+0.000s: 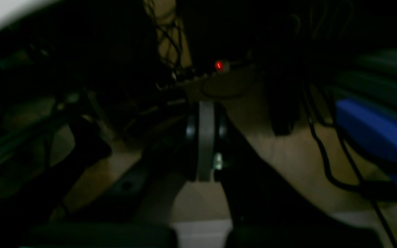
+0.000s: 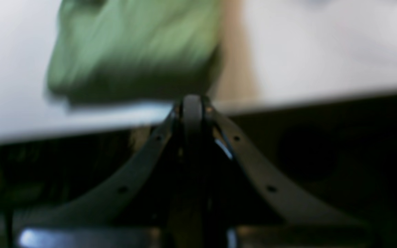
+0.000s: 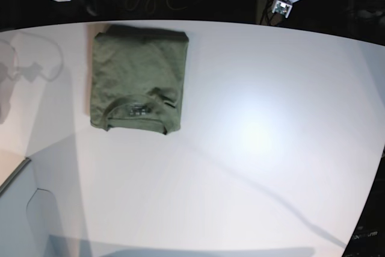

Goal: Layout the t-shirt on the table in an organized manner, then fold the t-shirt properly

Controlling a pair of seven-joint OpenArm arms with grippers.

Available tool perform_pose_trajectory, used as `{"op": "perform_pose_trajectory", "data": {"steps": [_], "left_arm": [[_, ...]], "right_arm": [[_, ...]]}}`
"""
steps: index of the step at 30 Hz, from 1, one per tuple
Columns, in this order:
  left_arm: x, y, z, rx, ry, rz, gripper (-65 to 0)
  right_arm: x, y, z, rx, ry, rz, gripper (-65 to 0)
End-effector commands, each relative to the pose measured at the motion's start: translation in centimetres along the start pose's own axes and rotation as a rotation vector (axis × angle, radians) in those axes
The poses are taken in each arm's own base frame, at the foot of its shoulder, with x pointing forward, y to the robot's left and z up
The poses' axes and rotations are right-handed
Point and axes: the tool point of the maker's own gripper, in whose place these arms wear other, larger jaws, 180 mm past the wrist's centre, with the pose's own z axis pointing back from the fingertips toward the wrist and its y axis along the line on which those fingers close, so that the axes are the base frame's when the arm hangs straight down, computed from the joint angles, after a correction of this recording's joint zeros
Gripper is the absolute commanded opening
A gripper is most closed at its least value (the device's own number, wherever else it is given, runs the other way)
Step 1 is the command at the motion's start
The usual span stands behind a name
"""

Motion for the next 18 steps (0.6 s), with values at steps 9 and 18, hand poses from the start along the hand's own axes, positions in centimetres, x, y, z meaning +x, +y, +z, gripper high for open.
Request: {"op": "perform_pose_trajectory", "data": {"steps": [9,18], "left_arm": [[-2.2,-4.0,-5.2,-0.187,0.071,0.154,-65.0],[-5.3,-3.1,-10.8,-0.279,0.096,0.335,-65.0]], "right_arm": [[-9.3,0.1,1.1,0.019,0.215,-0.124,-65.0],[-17.0,-1.7,-1.8,-0.03,0.387,-0.26,-65.0]]}}
